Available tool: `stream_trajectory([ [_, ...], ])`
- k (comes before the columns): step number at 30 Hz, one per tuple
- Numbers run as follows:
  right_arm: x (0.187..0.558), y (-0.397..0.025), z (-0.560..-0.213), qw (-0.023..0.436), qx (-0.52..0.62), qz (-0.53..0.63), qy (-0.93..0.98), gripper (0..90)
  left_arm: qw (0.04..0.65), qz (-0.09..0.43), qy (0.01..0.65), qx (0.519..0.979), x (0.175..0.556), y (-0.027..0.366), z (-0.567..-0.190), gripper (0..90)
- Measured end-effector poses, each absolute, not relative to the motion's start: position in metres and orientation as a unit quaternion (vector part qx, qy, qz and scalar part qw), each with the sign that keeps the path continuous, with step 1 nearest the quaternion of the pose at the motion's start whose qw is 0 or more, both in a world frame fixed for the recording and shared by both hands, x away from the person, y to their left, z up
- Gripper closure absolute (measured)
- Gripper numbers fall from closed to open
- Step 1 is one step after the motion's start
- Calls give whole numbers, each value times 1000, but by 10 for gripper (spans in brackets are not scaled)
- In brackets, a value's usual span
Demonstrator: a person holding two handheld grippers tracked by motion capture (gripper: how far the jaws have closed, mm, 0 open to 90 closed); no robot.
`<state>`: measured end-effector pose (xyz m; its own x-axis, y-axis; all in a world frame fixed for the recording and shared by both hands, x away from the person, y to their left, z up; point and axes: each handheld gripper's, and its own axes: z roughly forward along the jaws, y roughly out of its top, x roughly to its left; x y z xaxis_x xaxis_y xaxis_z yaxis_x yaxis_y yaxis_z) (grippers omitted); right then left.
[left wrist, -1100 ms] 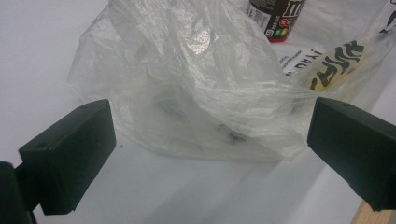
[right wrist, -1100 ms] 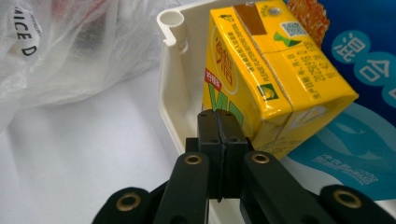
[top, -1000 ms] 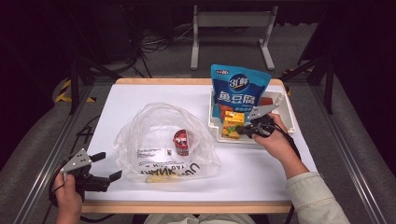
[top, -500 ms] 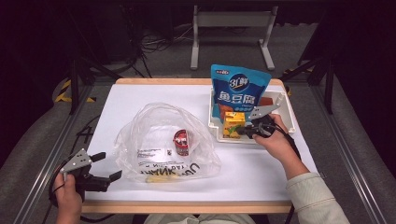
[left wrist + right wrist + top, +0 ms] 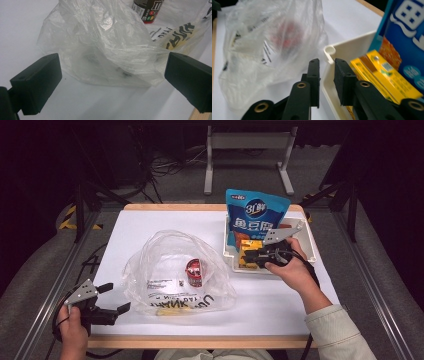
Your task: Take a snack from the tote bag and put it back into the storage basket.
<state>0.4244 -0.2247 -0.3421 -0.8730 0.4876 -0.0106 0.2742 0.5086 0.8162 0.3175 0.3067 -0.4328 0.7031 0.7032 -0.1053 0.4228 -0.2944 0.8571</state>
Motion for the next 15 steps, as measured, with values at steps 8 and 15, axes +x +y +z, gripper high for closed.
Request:
stream_trajectory([
  [8, 415, -204, -326, 110, 207, 469, 851, 613, 476, 147, 355, 791, 318, 306, -433, 15],
  [15, 410, -185, -317, 106, 202, 487, 843, 460, 476, 146, 357, 791, 318, 306, -433, 15],
])
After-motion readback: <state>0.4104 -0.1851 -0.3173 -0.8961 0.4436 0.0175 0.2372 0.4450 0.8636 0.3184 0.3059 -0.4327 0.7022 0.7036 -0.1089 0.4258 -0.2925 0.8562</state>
